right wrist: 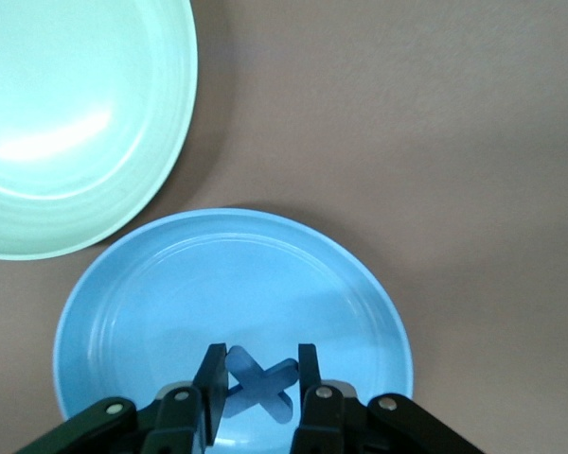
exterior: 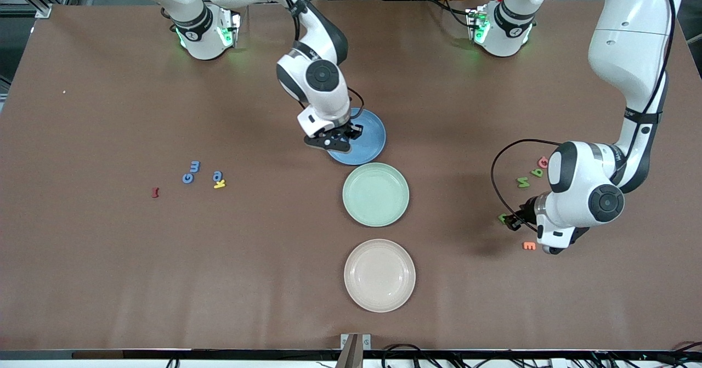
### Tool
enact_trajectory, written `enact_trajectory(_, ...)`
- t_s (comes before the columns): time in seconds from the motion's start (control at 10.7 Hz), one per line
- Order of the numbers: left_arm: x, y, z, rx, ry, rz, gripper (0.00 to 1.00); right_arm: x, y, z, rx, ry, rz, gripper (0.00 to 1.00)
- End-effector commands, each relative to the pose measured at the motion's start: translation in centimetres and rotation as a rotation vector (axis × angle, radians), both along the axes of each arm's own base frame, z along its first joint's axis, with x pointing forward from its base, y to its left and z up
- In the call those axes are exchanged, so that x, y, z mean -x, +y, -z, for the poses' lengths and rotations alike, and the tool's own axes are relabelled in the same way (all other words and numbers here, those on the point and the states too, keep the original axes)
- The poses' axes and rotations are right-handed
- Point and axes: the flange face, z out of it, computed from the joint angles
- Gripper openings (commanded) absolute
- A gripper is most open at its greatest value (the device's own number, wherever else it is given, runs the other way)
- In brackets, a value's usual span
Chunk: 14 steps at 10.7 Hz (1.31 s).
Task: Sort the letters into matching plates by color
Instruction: 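Open the right gripper to drop the blue X onto the blue plate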
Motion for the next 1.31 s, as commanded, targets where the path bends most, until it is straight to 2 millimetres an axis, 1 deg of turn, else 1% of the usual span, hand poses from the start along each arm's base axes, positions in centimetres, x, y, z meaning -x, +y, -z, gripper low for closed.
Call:
enact_trajectory(0.0,0.8,-0.5,1.5,-0.003,-0.043,0.038,0.59,-0.4,1.1,2.5,0.044,-0.006,0.010,0.22)
enact_trajectory(0.09,0.8,-0.2,1.5,-0.002,-0.041,0.041,0.59,-0.3,1.1,2.6,0.045,-0.004,0.008,0.25)
enact_trajectory(0.19,0.9,-0.3,1.8,0.001,-0.039,0.060,0.58,-0.5,1.0,2.6,0.045,-0.004,0.011,0.32)
enact_trajectory(0.28,1.0,-0.1,1.9,0.002,-0.037,0.065,0.58,-0.5,0.9,2.5,0.044,-0.005,0.013,0.42)
enact_trajectory(0.37,1.0,-0.2,2.1,0.002,-0.037,0.067,0.57,-0.8,0.8,2.5,0.044,-0.004,0.026,0.92)
enact_trajectory(0.47,1.3,-0.2,2.5,0.003,-0.040,0.066,0.57,-1.0,0.5,2.5,0.046,-0.005,0.030,1.00)
enact_trajectory(0.56,1.5,-0.2,2.8,0.006,-0.053,0.064,0.57,-1.2,0.3,2.3,0.046,-0.010,0.024,1.00)
enact_trajectory(0.65,1.6,-0.2,3.0,0.006,-0.058,0.063,0.57,-2.1,-0.4,2.1,0.057,-0.030,0.010,1.00)
enact_trajectory(0.75,1.7,-0.2,3.1,0.008,-0.059,0.062,0.57,-3.1,-1.7,2.0,0.085,-0.035,-0.013,1.00)
enact_trajectory(0.84,1.7,-0.2,3.1,0.008,-0.059,0.062,0.57,-4.5,-3.5,1.5,0.106,-0.026,-0.062,1.00)
enact_trajectory(0.93,1.7,-0.2,3.1,0.009,-0.059,0.062,0.53,-6.2,-5.8,0.6,0.120,-0.011,-0.087,1.00)
enact_trajectory(1.03,1.7,-0.2,3.2,0.009,-0.058,0.062,0.51,-8.0,-8.1,-0.3,0.121,-0.006,-0.097,1.00)
enact_trajectory(1.21,1.7,-0.3,3.3,0.010,-0.060,0.060,0.51,-10.8,-12.1,-2.0,0.110,-0.012,-0.156,1.00)
